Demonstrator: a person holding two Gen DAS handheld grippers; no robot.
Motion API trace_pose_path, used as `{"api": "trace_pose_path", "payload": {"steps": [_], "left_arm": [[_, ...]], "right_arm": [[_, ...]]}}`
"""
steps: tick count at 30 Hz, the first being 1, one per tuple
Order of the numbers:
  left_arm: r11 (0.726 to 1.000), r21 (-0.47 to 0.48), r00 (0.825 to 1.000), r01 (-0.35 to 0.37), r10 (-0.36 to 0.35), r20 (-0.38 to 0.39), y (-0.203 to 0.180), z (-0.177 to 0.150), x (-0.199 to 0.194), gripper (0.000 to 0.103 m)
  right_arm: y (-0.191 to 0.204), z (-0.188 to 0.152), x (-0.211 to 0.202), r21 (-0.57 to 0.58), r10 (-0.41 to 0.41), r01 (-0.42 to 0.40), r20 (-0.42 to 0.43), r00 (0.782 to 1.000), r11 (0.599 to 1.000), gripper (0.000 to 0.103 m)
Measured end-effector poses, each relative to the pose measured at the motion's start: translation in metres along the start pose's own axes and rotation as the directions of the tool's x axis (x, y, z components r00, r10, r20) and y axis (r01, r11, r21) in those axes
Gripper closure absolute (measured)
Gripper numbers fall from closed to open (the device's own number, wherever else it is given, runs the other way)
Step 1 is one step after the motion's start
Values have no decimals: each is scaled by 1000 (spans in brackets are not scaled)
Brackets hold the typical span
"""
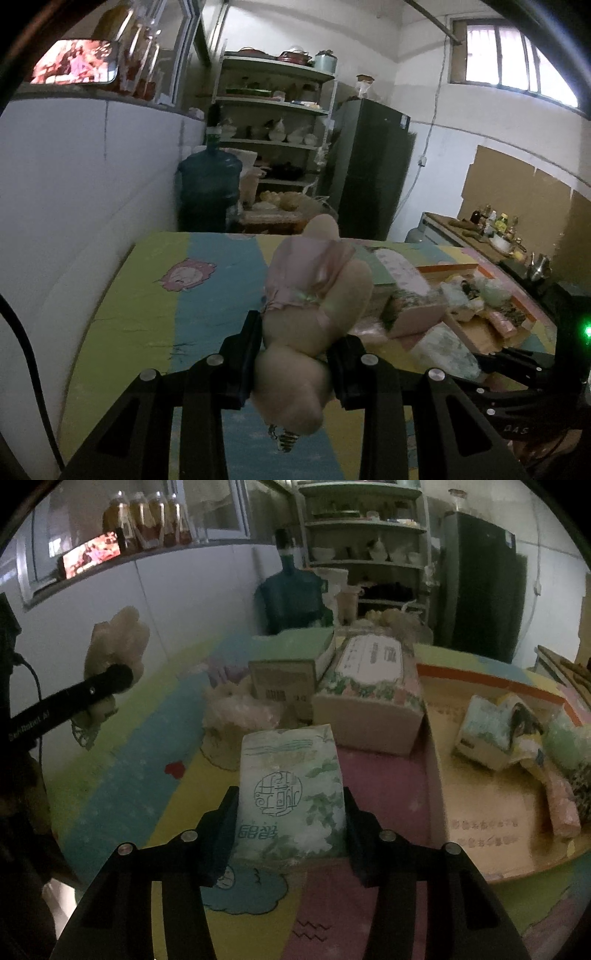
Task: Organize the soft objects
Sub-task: 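Carry the teddy bear and tissue pack over the cardboard box lid with both tools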
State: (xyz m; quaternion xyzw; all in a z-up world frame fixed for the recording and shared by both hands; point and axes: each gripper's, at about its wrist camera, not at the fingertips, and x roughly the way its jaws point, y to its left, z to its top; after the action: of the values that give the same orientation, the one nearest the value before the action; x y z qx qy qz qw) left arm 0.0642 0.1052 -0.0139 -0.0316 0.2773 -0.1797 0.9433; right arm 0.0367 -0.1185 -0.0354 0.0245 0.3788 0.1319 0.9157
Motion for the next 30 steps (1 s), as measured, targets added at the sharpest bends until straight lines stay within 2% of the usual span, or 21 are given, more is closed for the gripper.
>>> {"api": "trace_pose_path", "payload": {"steps": [14,30], "left_arm": [[994,30,994,107,-108,7,-60,8,7,69],[986,62,987,157,-155,-32,-120,15,32,69]], "right_arm": [[-22,8,-39,27,-14,11,99,995,1000,50],[-77,5,-71,114,-67,49,158,985,992,50]]}}
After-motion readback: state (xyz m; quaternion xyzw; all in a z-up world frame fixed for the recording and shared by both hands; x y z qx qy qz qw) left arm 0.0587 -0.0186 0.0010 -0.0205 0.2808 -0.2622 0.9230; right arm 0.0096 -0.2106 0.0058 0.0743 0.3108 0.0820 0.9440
